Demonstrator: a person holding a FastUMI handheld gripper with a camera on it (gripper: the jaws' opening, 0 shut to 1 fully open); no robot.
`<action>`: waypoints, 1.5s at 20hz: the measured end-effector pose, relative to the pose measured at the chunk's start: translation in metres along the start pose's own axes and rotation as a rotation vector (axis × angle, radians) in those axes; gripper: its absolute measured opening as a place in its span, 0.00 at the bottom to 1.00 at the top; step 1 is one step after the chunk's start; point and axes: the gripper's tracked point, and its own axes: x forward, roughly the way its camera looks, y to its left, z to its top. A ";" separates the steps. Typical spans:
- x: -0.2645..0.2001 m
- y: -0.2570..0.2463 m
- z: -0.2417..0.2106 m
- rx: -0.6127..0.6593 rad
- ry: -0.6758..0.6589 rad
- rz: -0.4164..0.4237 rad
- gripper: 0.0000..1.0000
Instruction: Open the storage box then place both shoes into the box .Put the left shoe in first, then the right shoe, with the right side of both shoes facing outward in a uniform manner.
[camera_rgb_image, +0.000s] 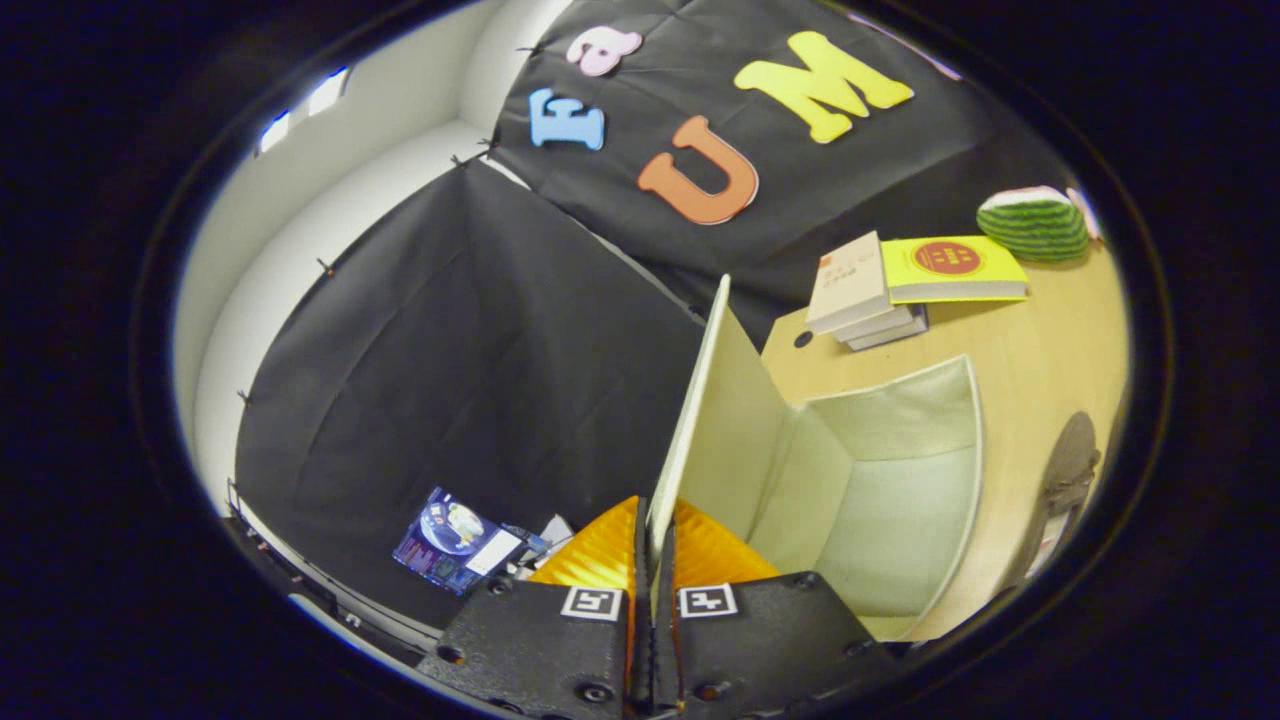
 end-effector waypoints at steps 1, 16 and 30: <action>0.008 0.007 -0.002 -0.027 0.008 -0.007 0.08; 0.058 0.042 0.005 -0.377 -0.073 -0.136 0.95; -0.102 -0.032 0.078 -0.622 -0.362 -0.501 1.00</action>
